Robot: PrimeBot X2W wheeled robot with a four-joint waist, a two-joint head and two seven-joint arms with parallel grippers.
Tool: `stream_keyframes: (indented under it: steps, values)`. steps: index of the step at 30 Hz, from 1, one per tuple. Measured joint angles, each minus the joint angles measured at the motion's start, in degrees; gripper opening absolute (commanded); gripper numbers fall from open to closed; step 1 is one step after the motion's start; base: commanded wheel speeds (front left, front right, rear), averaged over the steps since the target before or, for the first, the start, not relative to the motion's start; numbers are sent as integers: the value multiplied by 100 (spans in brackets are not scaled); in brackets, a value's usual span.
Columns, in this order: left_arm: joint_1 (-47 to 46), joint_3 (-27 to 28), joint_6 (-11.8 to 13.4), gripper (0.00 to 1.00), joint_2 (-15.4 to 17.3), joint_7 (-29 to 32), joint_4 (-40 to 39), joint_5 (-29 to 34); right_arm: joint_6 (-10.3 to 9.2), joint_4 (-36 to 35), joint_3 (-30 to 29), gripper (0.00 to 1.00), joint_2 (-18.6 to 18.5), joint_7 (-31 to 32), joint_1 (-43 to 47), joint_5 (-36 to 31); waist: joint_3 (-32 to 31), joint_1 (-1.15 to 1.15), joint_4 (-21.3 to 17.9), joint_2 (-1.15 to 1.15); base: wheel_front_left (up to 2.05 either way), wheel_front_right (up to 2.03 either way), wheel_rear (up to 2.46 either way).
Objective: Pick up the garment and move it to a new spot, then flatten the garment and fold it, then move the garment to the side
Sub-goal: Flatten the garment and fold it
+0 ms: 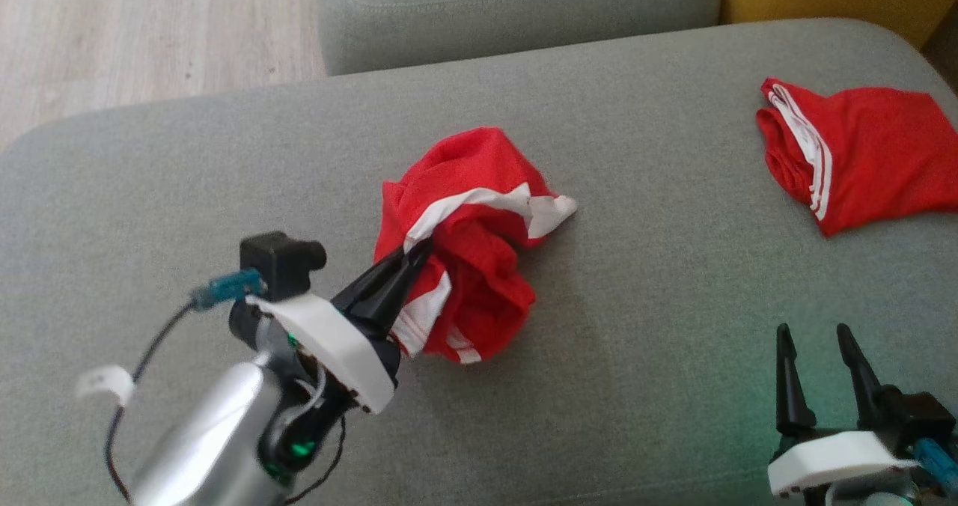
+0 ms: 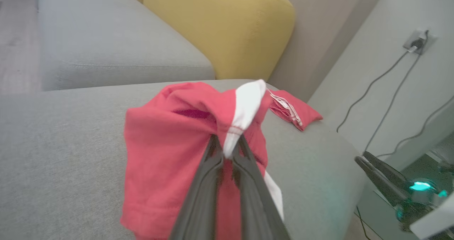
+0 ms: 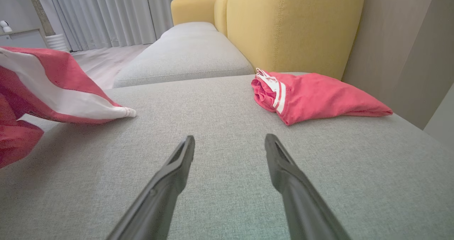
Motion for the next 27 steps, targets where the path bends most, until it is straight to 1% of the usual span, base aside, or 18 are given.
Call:
stream_keyframes:
  steps: [4,7,8,12,14,17,20,22,25,27]
  values:
    - [19,4,-18,0,483,651,-1091,-442,0,4,1,100,0,0,15,1,-102,0,6,0,0,0,0]
    - [26,116,-15,0,723,1006,-1809,-728,0,4,13,100,0,0,103,37,-136,0,-7,0,0,0,0]
    - [26,116,-15,0,723,1006,-1809,-728,0,4,13,100,0,0,103,37,-136,0,-7,0,0,0,0]
    - [155,164,10,0,968,1491,-2702,-1174,0,5,16,100,0,0,165,44,-160,0,-31,0,0,0,0]
    - [232,169,19,0,1054,1748,-3083,-1529,0,3,23,100,0,0,193,52,-151,0,-39,0,0,0,0]
    - [261,256,36,0,1098,2029,-3470,-2268,0,-1,53,100,0,0,205,83,-127,0,-59,0,0,0,0]
    - [238,370,81,0,1146,2245,-3506,-2715,0,0,102,100,0,0,204,101,-95,0,-109,0,0,0,0]
    - [240,367,87,0,1085,2321,-3368,-3078,0,0,130,100,0,0,196,103,-67,0,-161,0,0,0,0]
    - [218,371,149,0,822,2321,-2846,-3462,0,0,149,100,0,0,186,138,-8,0,-255,0,0,0,0]
    - [168,365,250,0,679,2320,-2283,-3476,0,2,165,100,0,0,164,142,31,0,-325,0,0,0,0]
